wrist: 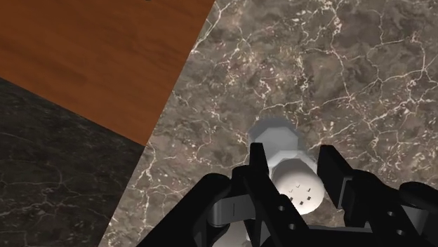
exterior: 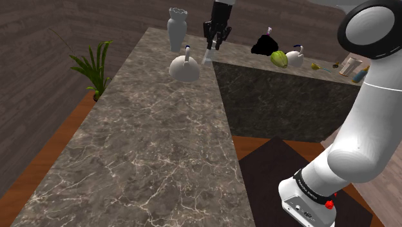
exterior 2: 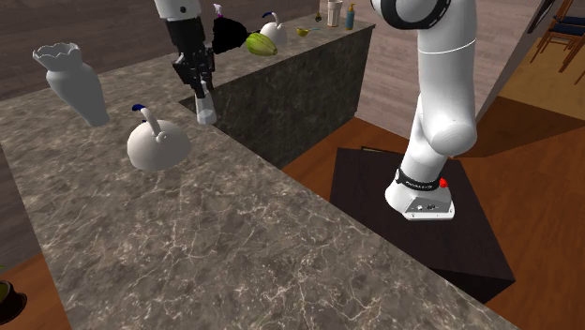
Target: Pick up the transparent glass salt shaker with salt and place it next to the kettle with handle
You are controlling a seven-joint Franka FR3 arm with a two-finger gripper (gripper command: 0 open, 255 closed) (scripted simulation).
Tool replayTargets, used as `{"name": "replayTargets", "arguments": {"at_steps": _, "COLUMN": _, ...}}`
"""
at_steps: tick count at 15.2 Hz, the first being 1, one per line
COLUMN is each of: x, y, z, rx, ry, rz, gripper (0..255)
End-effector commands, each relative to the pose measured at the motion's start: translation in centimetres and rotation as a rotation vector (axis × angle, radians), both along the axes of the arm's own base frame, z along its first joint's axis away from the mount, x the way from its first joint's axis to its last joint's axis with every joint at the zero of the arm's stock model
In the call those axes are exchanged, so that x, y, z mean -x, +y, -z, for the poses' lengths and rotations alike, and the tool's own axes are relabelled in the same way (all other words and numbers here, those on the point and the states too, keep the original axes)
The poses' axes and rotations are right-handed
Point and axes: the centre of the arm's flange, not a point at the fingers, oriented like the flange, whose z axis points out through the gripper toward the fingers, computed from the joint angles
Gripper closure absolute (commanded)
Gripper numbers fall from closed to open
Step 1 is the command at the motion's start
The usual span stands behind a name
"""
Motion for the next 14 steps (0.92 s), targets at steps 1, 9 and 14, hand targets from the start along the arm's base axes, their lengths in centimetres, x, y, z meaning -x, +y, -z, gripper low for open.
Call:
{"name": "replayTargets", "arguments": {"at_steps": 1, "x": 0.0, "y": -0.1, "z": 1.1, "rx": 0.000, "ry": 0.000, "rz": 0.000, "gripper": 255}}
{"name": "replayTargets", "arguments": {"at_steps": 9, "x": 0.0, "y": -0.1, "z": 5.3, "rx": 0.000, "ry": 0.000, "rz": 0.000, "gripper": 255}}
{"name": "replayTargets", "arguments": {"at_steps": 14, "x": 0.0, "y": -0.1, "z": 8.0, "rx": 0.000, "ry": 0.000, "rz": 0.000, "gripper": 255}}
